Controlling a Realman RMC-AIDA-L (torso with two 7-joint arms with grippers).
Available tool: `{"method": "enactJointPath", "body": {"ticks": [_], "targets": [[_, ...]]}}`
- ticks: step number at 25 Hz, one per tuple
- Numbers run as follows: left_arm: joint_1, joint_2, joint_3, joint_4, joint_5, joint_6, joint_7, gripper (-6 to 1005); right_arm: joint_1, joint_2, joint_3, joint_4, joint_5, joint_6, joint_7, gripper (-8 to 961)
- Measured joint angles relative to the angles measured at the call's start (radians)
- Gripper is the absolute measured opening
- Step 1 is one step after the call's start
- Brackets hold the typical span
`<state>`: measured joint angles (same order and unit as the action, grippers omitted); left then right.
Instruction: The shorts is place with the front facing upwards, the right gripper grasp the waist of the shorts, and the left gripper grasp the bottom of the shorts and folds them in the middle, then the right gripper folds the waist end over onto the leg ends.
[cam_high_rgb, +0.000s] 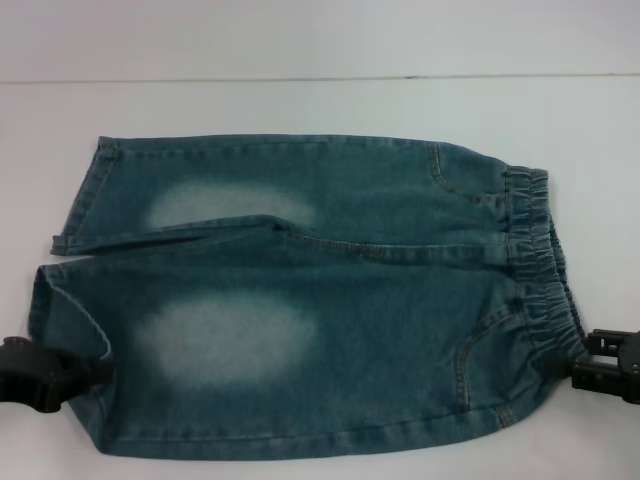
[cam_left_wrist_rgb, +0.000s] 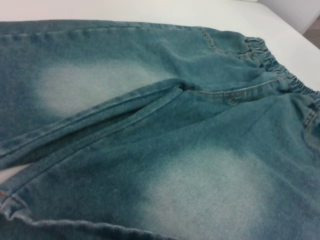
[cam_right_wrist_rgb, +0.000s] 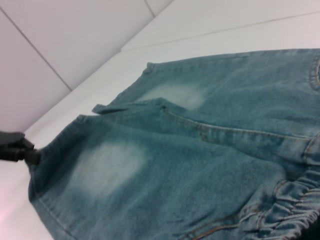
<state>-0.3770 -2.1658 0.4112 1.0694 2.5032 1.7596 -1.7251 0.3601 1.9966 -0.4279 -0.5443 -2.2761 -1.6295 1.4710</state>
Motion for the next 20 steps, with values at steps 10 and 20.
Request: {"method": "enactJointPath", "body": {"ticks": [10, 20], "targets": [[-0.002, 0.0, 0.0, 0.003, -0.017, 0.008, -0.001, 28, 0.008, 0.006, -0.007, -0.013, -0.008, -0.037, -0.022, 379], [-0.007, 0.001, -0.001, 0.007, -0.03, 0.007, 0.0, 28, 0.009, -0.001, 0.037, -0.014, -0.001, -0.033, -0.008, 42]]}}
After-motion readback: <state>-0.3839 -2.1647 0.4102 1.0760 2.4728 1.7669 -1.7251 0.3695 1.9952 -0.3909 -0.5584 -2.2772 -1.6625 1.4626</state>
